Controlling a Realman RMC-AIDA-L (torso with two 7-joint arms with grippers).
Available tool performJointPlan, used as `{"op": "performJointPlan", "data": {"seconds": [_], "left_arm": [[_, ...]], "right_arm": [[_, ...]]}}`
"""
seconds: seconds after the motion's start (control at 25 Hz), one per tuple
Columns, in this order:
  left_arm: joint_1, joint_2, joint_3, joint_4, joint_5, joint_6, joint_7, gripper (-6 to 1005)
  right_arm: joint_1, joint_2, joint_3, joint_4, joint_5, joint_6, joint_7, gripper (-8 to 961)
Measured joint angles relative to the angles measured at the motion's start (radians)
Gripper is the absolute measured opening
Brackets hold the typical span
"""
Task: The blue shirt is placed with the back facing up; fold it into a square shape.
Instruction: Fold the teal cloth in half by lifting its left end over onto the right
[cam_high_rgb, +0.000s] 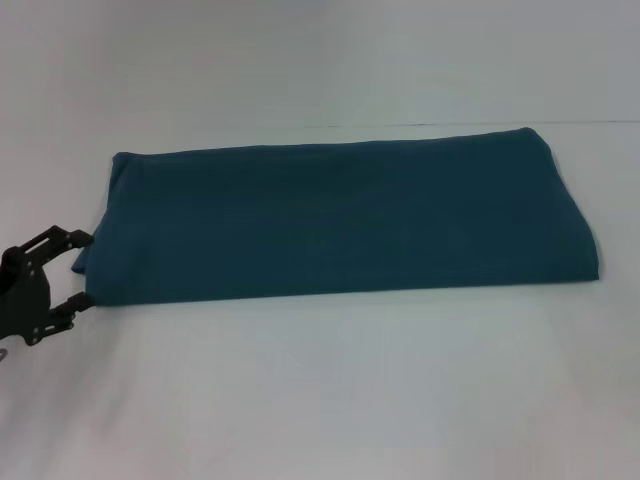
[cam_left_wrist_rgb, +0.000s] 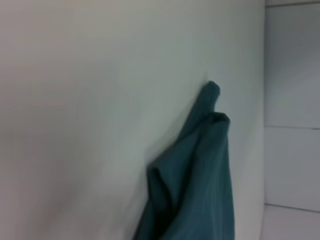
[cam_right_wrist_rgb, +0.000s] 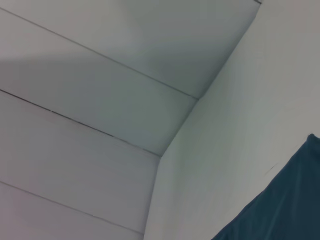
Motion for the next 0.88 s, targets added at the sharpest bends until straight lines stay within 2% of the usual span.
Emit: {"op": "performJointPlan", "data": {"seconds": [0.4, 0.88], "left_arm": [[0.008, -0.003, 0.003, -0.023, 0.01, -0.057, 0.0, 850], [-0.013, -0.002, 0.004, -0.049, 0.026, -0.106, 0.004, 831]], "right_arm": [[-0.005, 0.0, 0.002, 0.0, 0.0, 0.005, 0.0, 675], [-0.008, 0.003, 0.002, 0.002, 0.001, 0.017, 0.0, 675]]}}
